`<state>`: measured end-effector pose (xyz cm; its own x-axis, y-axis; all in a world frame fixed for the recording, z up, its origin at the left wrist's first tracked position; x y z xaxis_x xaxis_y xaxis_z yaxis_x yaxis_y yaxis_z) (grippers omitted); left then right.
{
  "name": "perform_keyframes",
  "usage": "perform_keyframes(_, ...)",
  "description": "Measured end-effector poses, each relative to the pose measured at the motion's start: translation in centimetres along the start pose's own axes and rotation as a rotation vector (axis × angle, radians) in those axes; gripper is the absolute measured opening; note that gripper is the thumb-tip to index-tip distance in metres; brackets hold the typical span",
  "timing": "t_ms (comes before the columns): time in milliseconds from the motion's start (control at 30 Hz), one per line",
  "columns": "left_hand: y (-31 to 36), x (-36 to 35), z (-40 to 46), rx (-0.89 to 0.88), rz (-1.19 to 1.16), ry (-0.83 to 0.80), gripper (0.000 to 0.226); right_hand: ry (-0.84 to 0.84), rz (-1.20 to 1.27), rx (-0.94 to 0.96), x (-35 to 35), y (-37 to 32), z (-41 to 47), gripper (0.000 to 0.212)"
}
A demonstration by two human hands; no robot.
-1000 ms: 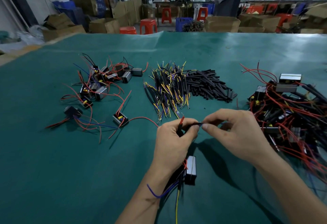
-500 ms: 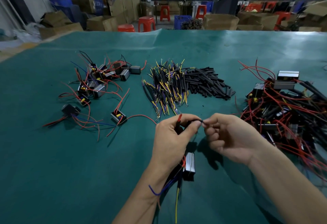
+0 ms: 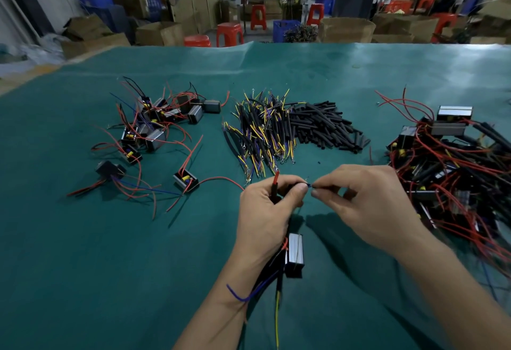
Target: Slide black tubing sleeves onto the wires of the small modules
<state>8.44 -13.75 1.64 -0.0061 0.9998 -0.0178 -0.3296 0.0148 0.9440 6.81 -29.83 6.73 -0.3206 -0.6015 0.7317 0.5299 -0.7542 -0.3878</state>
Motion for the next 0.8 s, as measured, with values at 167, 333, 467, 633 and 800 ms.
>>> perform_keyframes(167, 0.1, 0.2, 0.0, 0.028, 0.013, 0.024, 0.020, 0.037, -0.102, 0.078, -0.4, -0.7, -0.1, 0.008)
perform_keyframes(333, 0.2, 0.3, 0.0, 0.045, 0.019, 0.029, 0.024, 0.083, -0.115, 0.108, -0.7, -0.9, -0.1, 0.006)
perform_keyframes(467, 0.2, 0.3, 0.1, 0.043, 0.019, 0.030, 0.027, 0.077, -0.124, 0.089, -0.9, -1.1, -0.3, 0.006)
perform_keyframes(633, 0.3, -0.1, 0.0, 0.030, -0.009, -0.007, 0.026, 0.026, 0.184, -0.252, -1.2, 0.0, -0.3, 0.019)
perform_keyframes(800, 0.6, -0.5, -0.3, 0.012, -0.035, -0.049, 0.012, -0.086, 1.161, -1.086, -3.7, 0.9, -1.1, 0.032)
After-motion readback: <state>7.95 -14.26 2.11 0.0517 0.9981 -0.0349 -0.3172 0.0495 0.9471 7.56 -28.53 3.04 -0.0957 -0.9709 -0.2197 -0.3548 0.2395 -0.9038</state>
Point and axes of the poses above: each hand's wrist, its own z-axis towards the middle knuckle, its own x-axis out of the back of the hand, y = z × x, the point moved 4 cm from there along z, towards the middle knuckle, and after that the axes turned 2 degrees about -x, right-handed, at the moved point
